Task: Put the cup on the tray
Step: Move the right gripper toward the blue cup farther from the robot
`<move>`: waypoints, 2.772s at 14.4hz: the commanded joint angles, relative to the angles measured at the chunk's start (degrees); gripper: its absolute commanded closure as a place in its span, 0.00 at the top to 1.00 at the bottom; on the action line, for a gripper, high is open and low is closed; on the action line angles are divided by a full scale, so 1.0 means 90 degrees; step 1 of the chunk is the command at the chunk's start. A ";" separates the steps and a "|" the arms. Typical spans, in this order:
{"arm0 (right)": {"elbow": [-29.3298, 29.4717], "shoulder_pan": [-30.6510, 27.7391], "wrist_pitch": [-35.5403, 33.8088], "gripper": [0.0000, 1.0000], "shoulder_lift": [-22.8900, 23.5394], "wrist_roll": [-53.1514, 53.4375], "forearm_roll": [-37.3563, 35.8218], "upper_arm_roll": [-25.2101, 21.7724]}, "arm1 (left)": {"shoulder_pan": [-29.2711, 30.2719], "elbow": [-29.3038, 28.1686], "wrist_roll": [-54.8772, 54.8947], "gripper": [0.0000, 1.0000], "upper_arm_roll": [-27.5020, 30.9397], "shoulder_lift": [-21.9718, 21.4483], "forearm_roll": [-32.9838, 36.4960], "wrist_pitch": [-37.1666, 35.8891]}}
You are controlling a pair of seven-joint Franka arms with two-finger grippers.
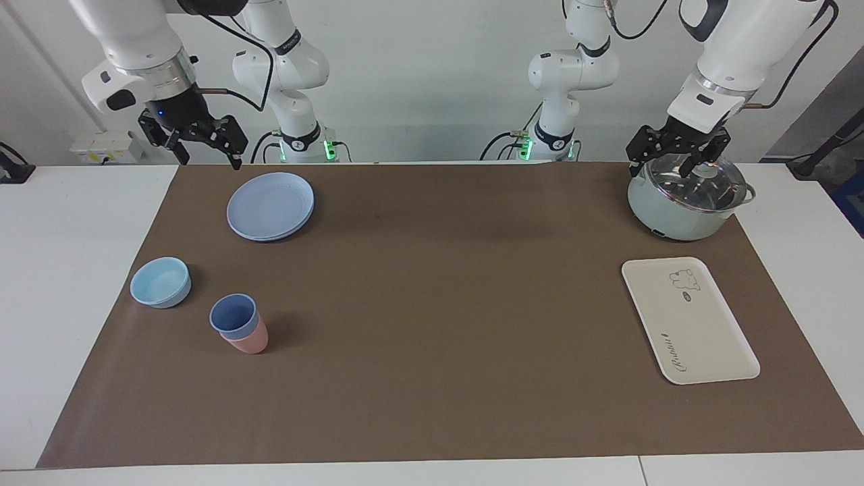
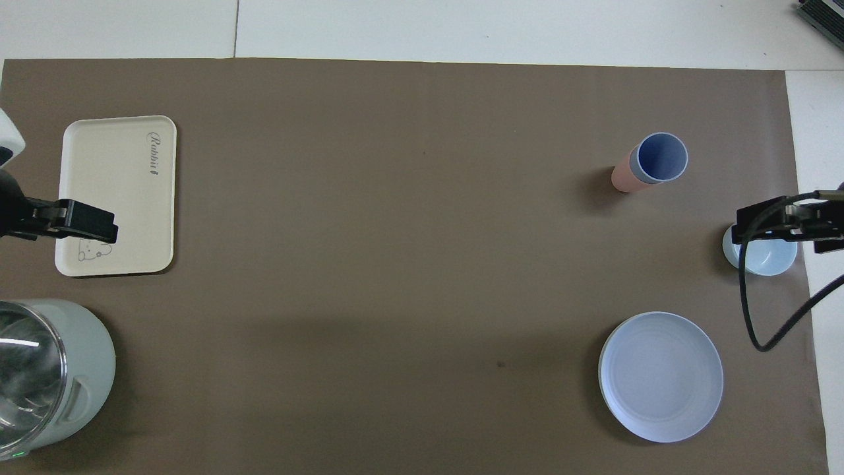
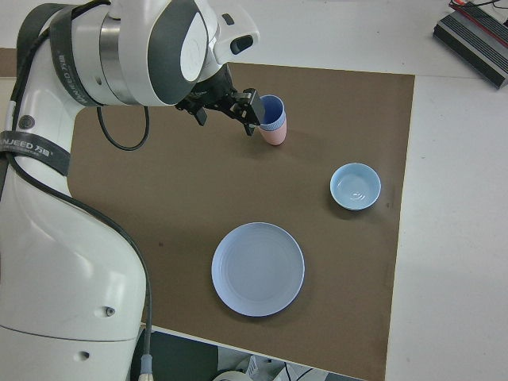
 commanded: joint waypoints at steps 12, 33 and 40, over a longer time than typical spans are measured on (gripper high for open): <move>-0.0796 -0.0220 0.1101 1.00 -0.0250 -0.1724 0.0560 -0.0043 | 0.0086 -0.0188 0.0099 1.00 -0.0020 -0.0179 -0.0011 0.0023; -0.2478 -0.2290 0.4113 1.00 0.2053 -1.2693 0.7142 -0.0053 | 0.0086 -0.0197 0.0109 1.00 -0.0020 -0.0179 -0.0011 0.0013; -0.2468 -0.2145 0.4053 1.00 0.2806 -1.4162 0.8920 -0.0053 | 0.0095 -0.0197 0.0109 1.00 -0.0010 -0.0179 -0.0011 -0.0055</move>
